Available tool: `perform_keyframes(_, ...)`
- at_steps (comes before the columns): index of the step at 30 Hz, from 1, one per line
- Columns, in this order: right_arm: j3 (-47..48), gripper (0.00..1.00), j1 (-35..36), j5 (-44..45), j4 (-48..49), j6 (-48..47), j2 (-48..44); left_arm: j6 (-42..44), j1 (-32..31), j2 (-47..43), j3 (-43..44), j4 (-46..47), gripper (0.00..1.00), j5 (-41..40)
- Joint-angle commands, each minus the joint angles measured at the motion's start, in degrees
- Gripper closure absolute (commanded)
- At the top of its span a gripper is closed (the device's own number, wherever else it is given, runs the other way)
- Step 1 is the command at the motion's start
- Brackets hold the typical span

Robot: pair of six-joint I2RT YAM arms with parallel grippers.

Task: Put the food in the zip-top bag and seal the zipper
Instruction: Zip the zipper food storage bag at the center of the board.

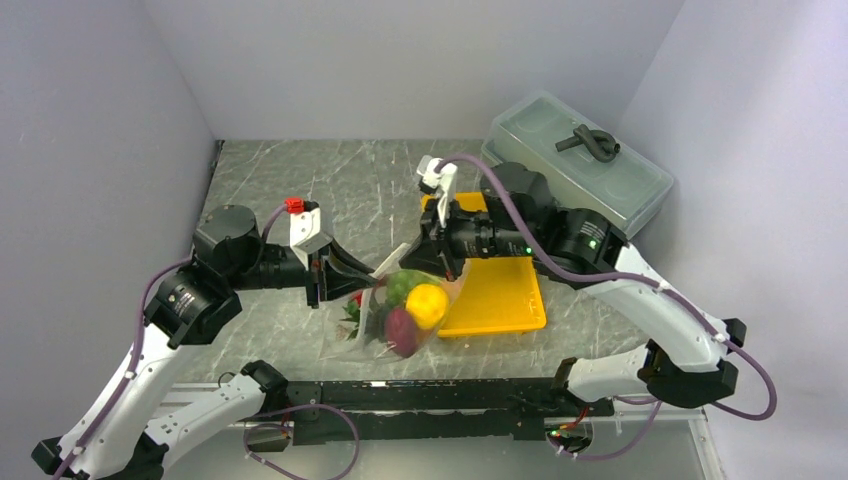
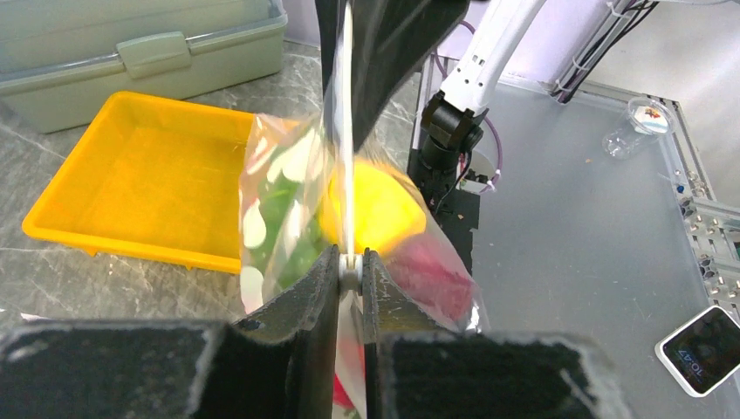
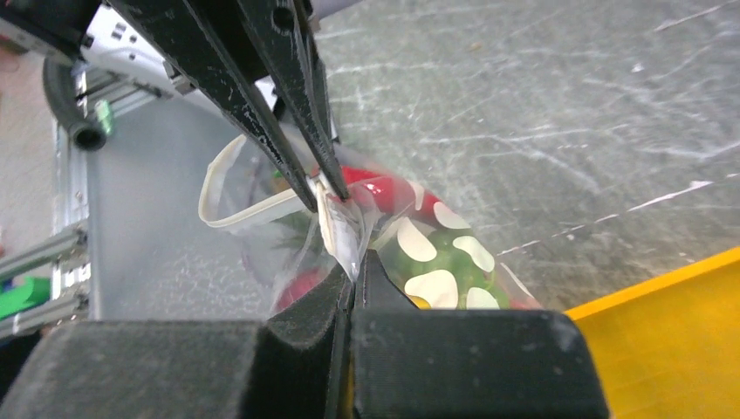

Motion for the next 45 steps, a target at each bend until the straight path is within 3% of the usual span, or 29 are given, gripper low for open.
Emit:
perform_keyframes(1, 1.4, 1.0, -0.7, 8.6, 9.4, 0.1, -5.7, 0.4, -0.2, -1.0, -1.3, -5.6, 1.0, 1.4)
perform_keyframes(45, -7.6, 1.0, -1.1, 41.9, 12.1, 1.0, -14.0, 2.5, -0.2, -3.5, -0.7, -9.7, 1.0, -1.2)
